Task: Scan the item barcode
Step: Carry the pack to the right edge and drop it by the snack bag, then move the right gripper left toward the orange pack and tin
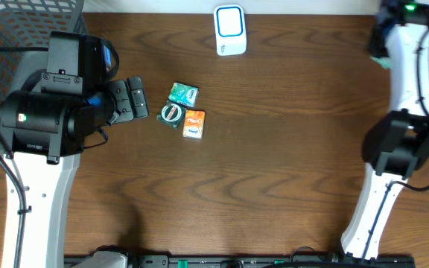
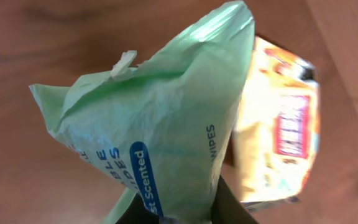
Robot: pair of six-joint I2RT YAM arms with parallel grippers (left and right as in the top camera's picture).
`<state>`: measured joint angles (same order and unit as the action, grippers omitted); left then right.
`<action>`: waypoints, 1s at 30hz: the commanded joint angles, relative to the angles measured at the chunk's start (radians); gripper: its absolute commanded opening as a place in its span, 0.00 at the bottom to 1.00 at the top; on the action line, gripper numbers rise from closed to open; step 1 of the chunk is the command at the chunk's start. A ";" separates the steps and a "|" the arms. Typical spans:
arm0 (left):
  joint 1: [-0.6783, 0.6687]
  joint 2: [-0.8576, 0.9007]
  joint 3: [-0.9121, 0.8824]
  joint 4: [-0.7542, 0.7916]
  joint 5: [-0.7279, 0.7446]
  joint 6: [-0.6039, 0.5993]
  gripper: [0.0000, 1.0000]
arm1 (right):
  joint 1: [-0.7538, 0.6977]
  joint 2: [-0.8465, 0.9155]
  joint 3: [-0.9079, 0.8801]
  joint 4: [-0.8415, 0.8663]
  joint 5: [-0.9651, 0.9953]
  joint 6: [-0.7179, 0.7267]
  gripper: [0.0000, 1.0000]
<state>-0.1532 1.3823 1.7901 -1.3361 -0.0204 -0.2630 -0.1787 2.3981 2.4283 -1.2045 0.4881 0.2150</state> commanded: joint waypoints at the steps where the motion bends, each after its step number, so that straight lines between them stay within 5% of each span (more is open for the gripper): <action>1: 0.003 -0.002 -0.006 -0.003 0.006 -0.005 0.98 | -0.056 0.011 -0.017 -0.016 -0.021 -0.010 0.06; 3: 0.003 -0.002 -0.006 -0.003 0.006 -0.005 0.98 | -0.091 0.011 -0.037 -0.024 -0.090 -0.009 0.26; 7: 0.003 -0.002 -0.006 -0.003 0.006 -0.005 0.98 | -0.139 0.011 -0.077 -0.051 -0.165 0.067 0.36; 10: 0.003 -0.002 -0.006 -0.003 0.006 -0.005 0.98 | -0.150 0.011 -0.101 -0.057 -0.256 0.072 0.67; 11: 0.003 -0.002 -0.006 -0.003 0.006 -0.005 0.98 | -0.149 0.011 -0.106 -0.062 -0.301 0.056 0.69; 21: 0.003 -0.002 -0.006 -0.003 0.006 -0.005 0.98 | -0.031 0.011 -0.117 -0.114 -1.084 -0.155 0.66; 30: 0.003 -0.002 -0.006 -0.003 0.006 -0.005 0.98 | 0.254 0.011 -0.129 -0.148 -1.106 -0.172 0.61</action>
<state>-0.1532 1.3823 1.7901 -1.3361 -0.0204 -0.2630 -0.0227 2.3981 2.3131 -1.3602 -0.5583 0.0734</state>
